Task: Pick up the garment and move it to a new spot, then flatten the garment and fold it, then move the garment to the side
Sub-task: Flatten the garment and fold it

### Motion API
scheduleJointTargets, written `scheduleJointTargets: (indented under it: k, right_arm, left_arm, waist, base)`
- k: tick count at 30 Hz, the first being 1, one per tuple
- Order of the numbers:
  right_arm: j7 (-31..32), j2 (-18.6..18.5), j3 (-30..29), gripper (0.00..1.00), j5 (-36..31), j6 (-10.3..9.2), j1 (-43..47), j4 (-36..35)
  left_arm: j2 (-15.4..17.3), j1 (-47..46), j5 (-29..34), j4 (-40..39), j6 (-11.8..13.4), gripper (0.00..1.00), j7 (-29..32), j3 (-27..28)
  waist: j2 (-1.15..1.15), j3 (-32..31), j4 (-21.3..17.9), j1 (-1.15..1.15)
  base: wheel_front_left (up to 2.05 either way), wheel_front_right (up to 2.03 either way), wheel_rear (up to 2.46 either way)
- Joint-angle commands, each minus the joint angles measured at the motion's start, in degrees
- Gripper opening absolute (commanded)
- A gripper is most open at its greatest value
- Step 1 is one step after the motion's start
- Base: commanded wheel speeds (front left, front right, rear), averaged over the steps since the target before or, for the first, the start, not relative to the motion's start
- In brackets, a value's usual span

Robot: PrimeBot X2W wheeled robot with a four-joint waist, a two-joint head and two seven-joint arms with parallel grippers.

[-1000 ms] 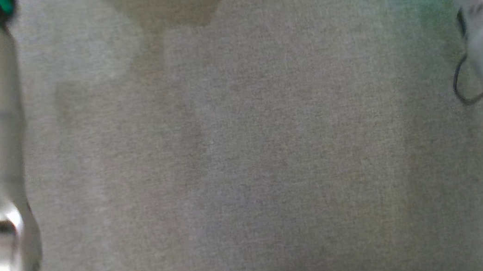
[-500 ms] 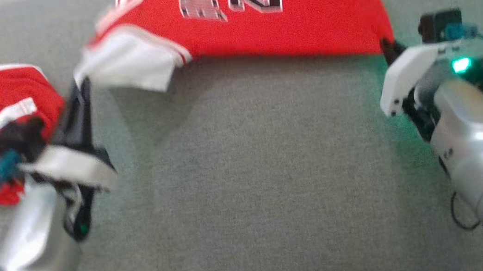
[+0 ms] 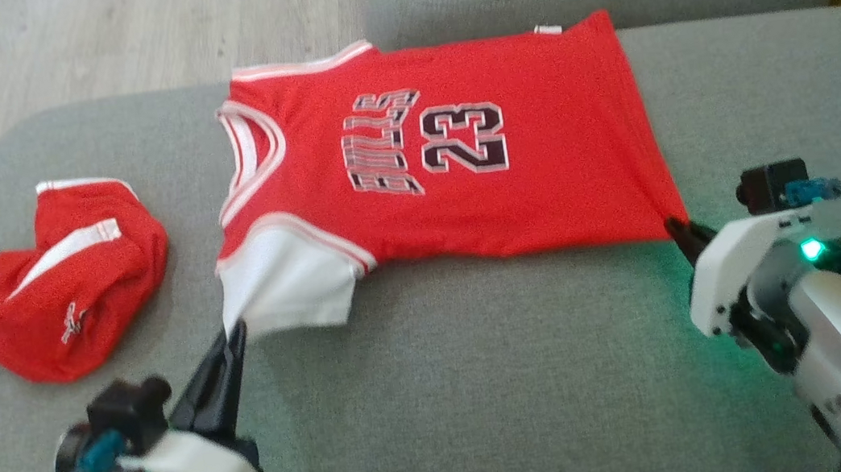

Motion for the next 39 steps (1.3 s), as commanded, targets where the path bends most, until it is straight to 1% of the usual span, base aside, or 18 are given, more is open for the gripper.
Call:
scheduleJointTargets:
  k: [1,7,10,11,13,16,21,24,27,31,34,39]
  right_arm:
    - [0.60,-1.22,1.31,0.00,0.90,0.39,0.09,-2.79]
    - [7.37,-7.20,3.15,0.00,6.46,0.39,8.60,-13.64]
    - [10.81,-9.56,2.23,0.00,8.76,0.39,13.34,-19.21]
    - [13.09,-10.83,0.96,0.00,10.05,0.39,16.51,-23.09]
    - [14.73,-11.77,-0.91,0.00,10.42,0.39,19.24,-26.75]
    - [16.85,-11.81,-4.46,0.00,9.68,0.39,22.15,-31.54]
    - [21.25,-9.32,-9.36,0.00,5.98,0.39,23.79,-37.14]
    - [24.01,-7.11,-11.73,0.00,3.46,0.39,23.37,-39.44]
    - [26.80,-5.19,-13.52,0.00,0.67,0.39,22.15,-40.97]
    - [30.23,-2.45,-15.77,0.00,-2.05,0.39,19.50,-41.14]
    - [31.77,-1.23,-16.65,0.00,-3.95,0.39,16.82,-40.41]
    - [33.04,0.61,-17.49,0.00,-5.72,0.39,11.59,-38.02]
  left_arm:
    - [2.74,-1.21,-0.51,-2.58,0.48,0.00,0.29,2.37]
    - [6.56,7.17,-1.54,-11.45,3.06,0.00,4.20,1.60]
    - [8.90,11.20,-1.81,-16.16,4.50,0.00,6.01,1.39]
    - [10.63,13.34,-1.30,-19.09,5.38,0.00,7.09,1.06]
    - [12.06,14.56,-0.26,-21.52,6.31,0.00,7.62,0.87]
    - [13.50,14.79,1.35,-23.76,7.36,0.00,7.96,0.91]
    - [15.23,12.01,4.40,-24.16,7.12,0.00,8.87,0.42]
    - [16.05,9.29,5.24,-23.32,6.41,0.00,9.52,0.78]
    - [16.83,5.77,6.01,-21.60,4.89,0.00,10.40,0.89]
    - [17.71,0.02,7.45,-18.11,1.68,0.00,11.85,0.26]
    - [18.12,-4.89,9.01,-14.90,-0.92,0.00,12.86,-0.50]
    - [18.03,-13.17,11.44,-9.50,-4.02,0.00,13.71,-2.34]
  waist:
    - [0.00,-1.25,-0.14,0.01]
    - [0.00,-4.55,0.24,0.01]
    - [0.00,-5.55,0.56,0.01]
    - [0.00,-5.84,0.79,0.01]
    - [0.00,-5.90,1.01,0.01]
    - [0.00,-5.75,1.01,0.01]
    - [0.00,-4.95,0.26,0.01]
    - [0.00,-3.76,-0.43,0.01]
    - [0.00,-1.68,-1.05,0.01]
    - [0.00,1.33,-1.67,0.01]
    - [0.00,3.28,-1.95,0.01]
    - [0.00,5.51,-2.33,0.01]
  base:
    - [0.00,0.00,0.00]
    - [0.00,0.00,0.00]
    - [0.00,0.00,0.00]
    - [0.00,0.00,0.00]
    - [0.00,0.00,0.00]
    - [0.00,0.00,0.00]
    - [0.00,0.00,0.00]
    - [0.00,0.00,0.00]
    - [0.00,0.00,0.00]
    - [0.00,0.00,0.00]
    - [0.00,0.00,0.00]
    - [0.00,0.00,0.00]
